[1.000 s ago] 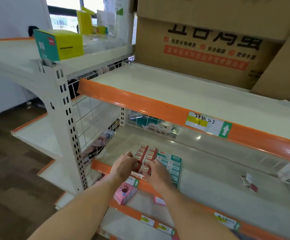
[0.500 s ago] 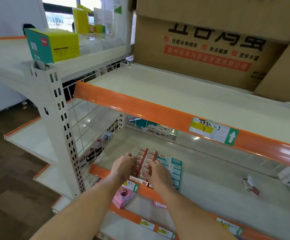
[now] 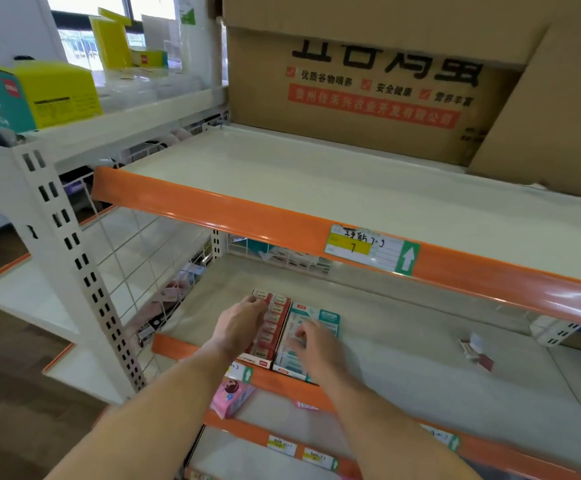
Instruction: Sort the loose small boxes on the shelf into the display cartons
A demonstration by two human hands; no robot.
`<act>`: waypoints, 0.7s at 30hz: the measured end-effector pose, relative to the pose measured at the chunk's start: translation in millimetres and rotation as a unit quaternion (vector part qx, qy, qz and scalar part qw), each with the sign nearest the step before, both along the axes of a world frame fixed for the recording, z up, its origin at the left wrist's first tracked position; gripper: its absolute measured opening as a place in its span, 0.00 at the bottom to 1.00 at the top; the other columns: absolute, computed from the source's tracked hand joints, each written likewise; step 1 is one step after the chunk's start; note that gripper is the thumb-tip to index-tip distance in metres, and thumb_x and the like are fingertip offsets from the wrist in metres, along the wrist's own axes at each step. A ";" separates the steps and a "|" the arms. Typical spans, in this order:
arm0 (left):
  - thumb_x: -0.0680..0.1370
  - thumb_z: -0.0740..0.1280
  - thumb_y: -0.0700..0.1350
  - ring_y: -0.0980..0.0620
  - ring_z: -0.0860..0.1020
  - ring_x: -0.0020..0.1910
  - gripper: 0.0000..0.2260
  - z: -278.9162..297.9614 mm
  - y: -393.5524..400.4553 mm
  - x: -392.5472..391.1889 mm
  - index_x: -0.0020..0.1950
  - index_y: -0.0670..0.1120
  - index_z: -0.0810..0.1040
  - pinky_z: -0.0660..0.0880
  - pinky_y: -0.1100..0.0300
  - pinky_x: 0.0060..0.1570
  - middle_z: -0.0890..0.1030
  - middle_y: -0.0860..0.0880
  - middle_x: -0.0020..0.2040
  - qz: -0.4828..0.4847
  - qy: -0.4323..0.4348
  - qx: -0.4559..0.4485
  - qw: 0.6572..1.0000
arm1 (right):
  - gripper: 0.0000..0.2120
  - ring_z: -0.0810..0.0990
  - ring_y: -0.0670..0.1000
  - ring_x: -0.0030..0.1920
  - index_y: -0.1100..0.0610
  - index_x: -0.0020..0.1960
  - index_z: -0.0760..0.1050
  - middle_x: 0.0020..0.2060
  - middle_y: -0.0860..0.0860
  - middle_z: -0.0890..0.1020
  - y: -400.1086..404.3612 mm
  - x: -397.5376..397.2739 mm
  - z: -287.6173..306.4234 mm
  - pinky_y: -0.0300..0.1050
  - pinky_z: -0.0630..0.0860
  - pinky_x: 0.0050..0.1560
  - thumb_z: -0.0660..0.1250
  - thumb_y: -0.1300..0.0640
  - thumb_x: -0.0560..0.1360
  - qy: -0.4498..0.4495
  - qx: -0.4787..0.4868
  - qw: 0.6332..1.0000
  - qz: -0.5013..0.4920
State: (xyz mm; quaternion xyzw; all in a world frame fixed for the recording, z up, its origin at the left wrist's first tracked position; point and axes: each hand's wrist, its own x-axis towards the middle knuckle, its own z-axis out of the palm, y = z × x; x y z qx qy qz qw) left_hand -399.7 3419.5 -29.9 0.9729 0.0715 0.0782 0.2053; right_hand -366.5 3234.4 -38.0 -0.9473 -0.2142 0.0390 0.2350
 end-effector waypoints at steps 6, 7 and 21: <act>0.79 0.61 0.43 0.48 0.77 0.49 0.09 -4.5 -65.0 17.4 0.56 0.49 0.79 0.76 0.55 0.47 0.77 0.49 0.55 -0.056 -0.001 0.011 0.998 | 0.09 0.79 0.52 0.47 0.52 0.51 0.77 0.49 0.49 0.79 -53.6 11.0 -5.2 0.46 0.73 0.43 0.65 0.47 0.79 -0.001 0.005 0.999 -0.045; 0.79 0.61 0.43 0.48 0.77 0.49 0.10 -4.8 -76.9 20.7 0.56 0.49 0.79 0.75 0.55 0.47 0.77 0.49 0.55 -0.063 -0.002 0.006 0.998 | 0.10 0.79 0.52 0.47 0.52 0.51 0.77 0.49 0.50 0.80 -62.5 12.9 -6.5 0.46 0.74 0.45 0.65 0.47 0.79 -0.001 0.006 0.999 -0.051; 0.76 0.60 0.42 0.42 0.78 0.54 0.15 -16.3 -218.8 47.3 0.61 0.50 0.78 0.75 0.52 0.50 0.77 0.46 0.57 -0.145 0.042 0.020 0.988 | 0.12 0.78 0.57 0.57 0.54 0.56 0.77 0.55 0.54 0.78 -192.4 23.7 -21.6 0.50 0.73 0.51 0.60 0.48 0.81 0.015 -0.020 0.992 -0.127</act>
